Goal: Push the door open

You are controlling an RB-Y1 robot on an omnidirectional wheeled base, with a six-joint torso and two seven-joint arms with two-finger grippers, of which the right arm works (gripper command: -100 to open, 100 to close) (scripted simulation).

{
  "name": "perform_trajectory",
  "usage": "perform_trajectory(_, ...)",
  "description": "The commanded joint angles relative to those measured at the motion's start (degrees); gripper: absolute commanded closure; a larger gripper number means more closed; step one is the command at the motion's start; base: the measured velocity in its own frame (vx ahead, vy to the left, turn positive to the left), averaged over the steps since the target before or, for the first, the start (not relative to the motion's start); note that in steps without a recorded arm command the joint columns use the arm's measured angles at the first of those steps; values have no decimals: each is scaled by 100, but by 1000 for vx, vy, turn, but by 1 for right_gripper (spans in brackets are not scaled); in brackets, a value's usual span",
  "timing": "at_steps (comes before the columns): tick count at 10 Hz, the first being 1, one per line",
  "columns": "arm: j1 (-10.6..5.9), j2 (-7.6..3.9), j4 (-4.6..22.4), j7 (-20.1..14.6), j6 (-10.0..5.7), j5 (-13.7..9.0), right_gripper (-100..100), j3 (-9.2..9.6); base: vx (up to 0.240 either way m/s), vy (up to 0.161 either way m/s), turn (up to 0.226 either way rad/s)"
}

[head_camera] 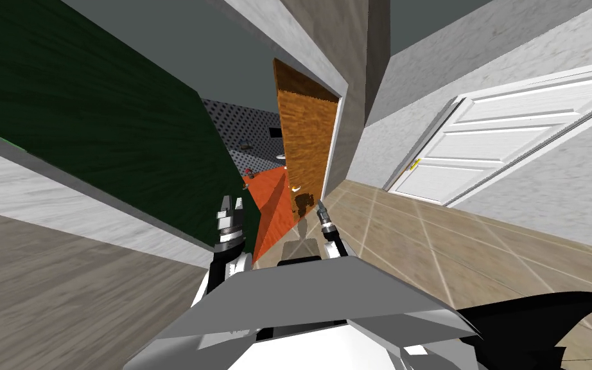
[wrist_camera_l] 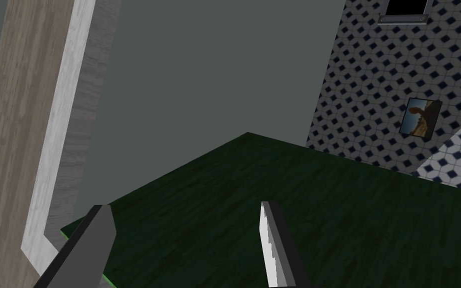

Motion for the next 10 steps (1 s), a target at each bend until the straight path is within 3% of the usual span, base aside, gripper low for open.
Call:
perform_trajectory(1, -92, 7, 214, -22, -9, 18, -100, 46, 79, -78, 87)
perform_trajectory(10, -631, 62, 1579, -184, -208, 92, -100, 249, 79, -83, 79)
